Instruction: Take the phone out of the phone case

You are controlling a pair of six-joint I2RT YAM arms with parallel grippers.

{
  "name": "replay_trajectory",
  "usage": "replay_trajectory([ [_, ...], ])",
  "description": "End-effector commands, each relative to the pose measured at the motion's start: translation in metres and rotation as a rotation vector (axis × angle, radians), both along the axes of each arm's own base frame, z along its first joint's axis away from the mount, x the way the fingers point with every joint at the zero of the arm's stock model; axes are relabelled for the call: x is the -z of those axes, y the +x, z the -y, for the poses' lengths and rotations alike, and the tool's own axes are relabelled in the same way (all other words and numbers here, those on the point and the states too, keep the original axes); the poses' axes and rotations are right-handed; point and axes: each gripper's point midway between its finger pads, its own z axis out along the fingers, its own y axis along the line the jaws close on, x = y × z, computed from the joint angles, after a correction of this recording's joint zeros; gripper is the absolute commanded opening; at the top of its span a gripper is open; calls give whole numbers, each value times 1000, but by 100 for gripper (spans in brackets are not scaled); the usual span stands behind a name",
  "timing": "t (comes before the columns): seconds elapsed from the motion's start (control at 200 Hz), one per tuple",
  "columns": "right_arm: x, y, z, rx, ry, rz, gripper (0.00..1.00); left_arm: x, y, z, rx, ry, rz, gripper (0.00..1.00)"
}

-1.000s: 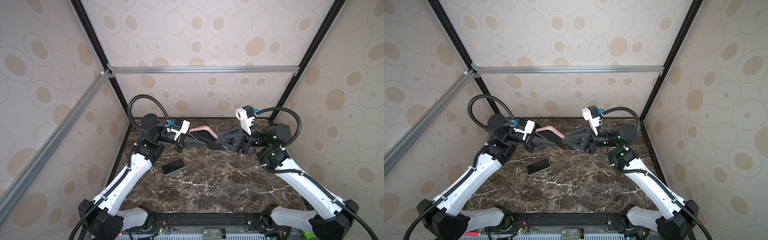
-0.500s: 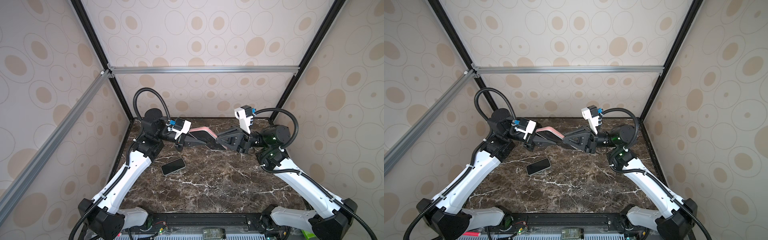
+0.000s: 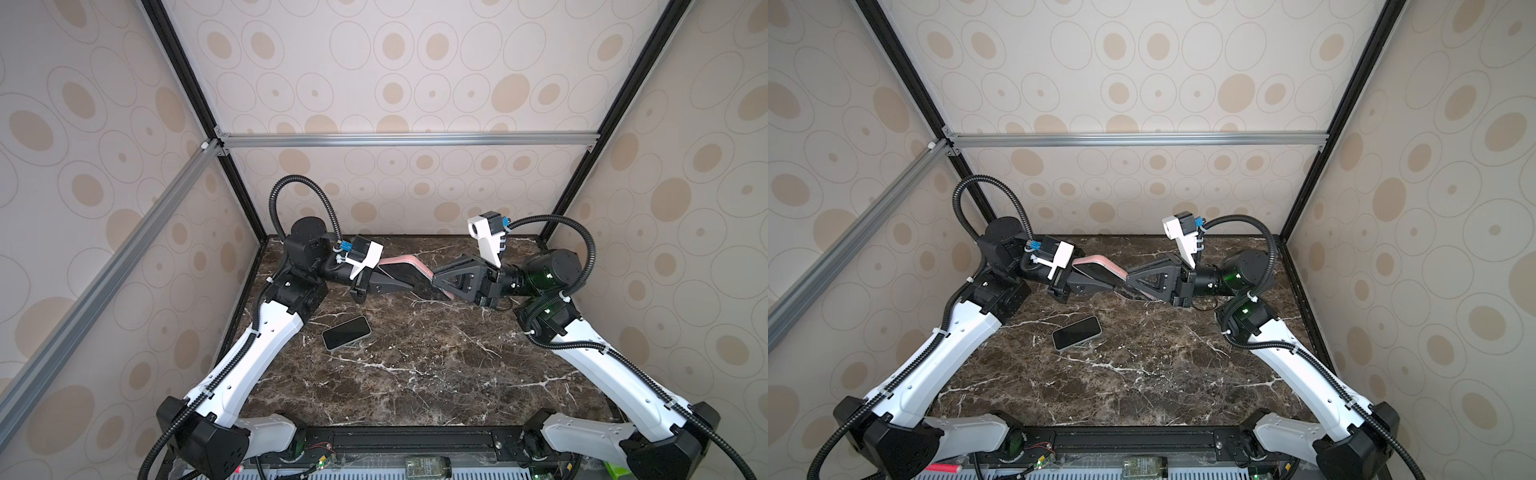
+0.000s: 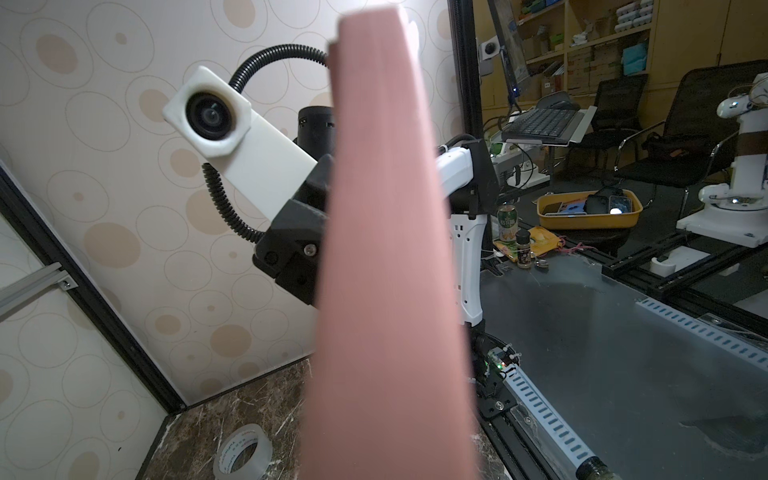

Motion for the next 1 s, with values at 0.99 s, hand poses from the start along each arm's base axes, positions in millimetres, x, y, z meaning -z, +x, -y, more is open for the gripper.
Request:
replay_trajectory([
  [0.99,84,29,-3,220,-451,-65,0,-34,-6,-1,-48,-94,178,0],
])
